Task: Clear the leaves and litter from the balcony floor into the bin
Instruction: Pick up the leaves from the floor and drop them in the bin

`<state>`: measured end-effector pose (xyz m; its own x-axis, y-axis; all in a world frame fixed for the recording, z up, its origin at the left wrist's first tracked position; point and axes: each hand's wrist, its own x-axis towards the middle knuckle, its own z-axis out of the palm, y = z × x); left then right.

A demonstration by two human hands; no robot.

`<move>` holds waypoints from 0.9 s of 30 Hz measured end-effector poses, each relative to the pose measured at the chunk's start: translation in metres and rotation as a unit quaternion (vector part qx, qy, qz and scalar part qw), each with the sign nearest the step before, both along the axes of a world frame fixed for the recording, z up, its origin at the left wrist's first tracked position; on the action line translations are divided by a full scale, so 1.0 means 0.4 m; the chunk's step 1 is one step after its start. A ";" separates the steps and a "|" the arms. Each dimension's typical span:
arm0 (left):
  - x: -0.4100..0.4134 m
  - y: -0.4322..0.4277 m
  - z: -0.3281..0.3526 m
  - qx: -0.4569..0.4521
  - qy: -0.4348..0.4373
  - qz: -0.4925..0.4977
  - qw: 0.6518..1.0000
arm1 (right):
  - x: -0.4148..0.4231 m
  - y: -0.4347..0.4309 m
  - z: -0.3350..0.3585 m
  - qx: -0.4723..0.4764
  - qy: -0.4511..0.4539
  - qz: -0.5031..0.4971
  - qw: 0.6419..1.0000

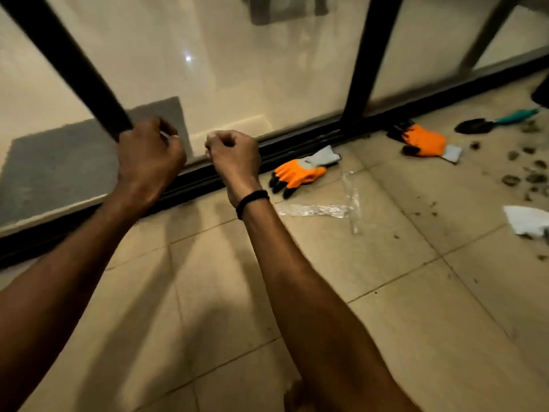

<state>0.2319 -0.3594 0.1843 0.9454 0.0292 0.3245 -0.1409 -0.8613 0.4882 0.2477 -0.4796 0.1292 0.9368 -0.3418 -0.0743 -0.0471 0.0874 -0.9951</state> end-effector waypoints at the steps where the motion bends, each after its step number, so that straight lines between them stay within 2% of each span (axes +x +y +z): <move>1: 0.015 -0.056 -0.006 0.002 0.006 -0.025 1.000 | -0.005 -0.059 -0.013 0.007 0.003 -0.024 1.000; 4: 0.041 -0.268 -0.024 0.008 0.019 -0.091 0.996 | -0.020 -0.253 -0.044 -0.004 0.014 -0.096 0.995; 10: 0.026 -0.577 -0.053 0.069 -0.016 -0.206 0.976 | -0.083 -0.562 -0.061 -0.047 0.052 -0.237 0.969; 13: 0.032 -0.687 -0.090 0.065 -0.003 -0.248 0.966 | -0.153 -0.681 -0.066 -0.102 0.083 -0.258 0.957; 17: 0.039 -0.844 -0.189 0.054 0.059 -0.292 0.953 | -0.240 -0.834 -0.114 -0.176 0.138 -0.262 0.939; 22: 0.007 -0.950 -0.346 0.048 0.121 -0.399 0.908 | -0.306 -0.970 -0.238 -0.190 0.231 -0.295 0.907; 27: -0.003 -0.994 -0.490 0.045 0.156 -0.450 0.878 | -0.306 -1.019 -0.390 -0.238 0.289 -0.315 0.872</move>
<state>0.2308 -0.7570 -0.0116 0.6158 -0.7879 0.0077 -0.6560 -0.5072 0.5590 0.1252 -0.8874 -0.0266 0.4054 -0.8960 -0.1812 -0.6441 -0.1392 -0.7522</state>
